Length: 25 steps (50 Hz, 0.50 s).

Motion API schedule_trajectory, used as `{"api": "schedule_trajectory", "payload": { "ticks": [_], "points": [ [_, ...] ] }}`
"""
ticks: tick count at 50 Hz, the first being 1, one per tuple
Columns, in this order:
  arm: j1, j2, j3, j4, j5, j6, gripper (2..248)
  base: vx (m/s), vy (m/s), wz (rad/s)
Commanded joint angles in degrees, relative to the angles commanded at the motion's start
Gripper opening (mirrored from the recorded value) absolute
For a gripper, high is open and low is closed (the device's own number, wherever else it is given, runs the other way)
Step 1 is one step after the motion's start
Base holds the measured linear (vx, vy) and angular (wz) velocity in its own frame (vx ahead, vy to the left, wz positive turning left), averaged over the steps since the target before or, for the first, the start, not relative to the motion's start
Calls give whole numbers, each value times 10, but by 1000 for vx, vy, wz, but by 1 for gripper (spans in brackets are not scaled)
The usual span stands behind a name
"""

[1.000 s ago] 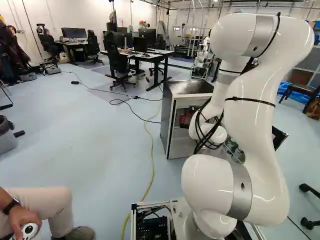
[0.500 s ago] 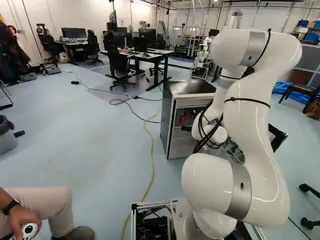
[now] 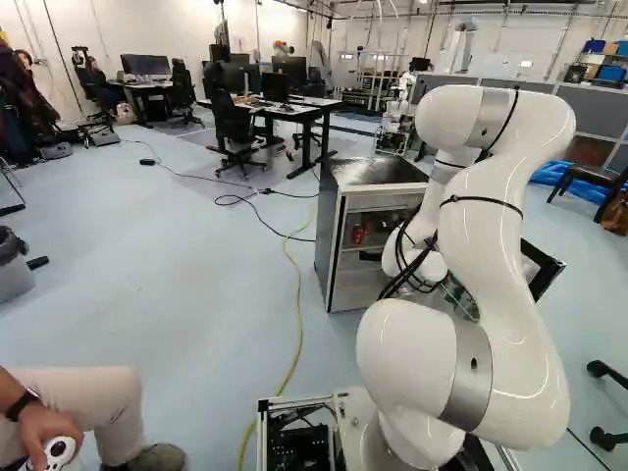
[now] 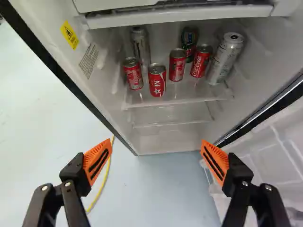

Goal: Grab a drink from the fridge

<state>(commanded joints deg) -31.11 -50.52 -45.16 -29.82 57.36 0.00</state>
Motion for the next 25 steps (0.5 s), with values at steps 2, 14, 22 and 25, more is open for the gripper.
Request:
{"api": "schedule_trajectory", "payload": {
  "ticks": [2, 14, 22, 25],
  "points": [
    [-2, -6, -6, -4, 0, 0, 247, 0, 0, 0],
    [-11, -24, -35, -27, 0, 0, 247, 0, 0, 0],
    [-15, -33, -51, -41, 0, 0, 247, 0, 0, 0],
    [-17, -36, -57, -45, 0, 0, 247, 0, 0, 0]
  ]
}}
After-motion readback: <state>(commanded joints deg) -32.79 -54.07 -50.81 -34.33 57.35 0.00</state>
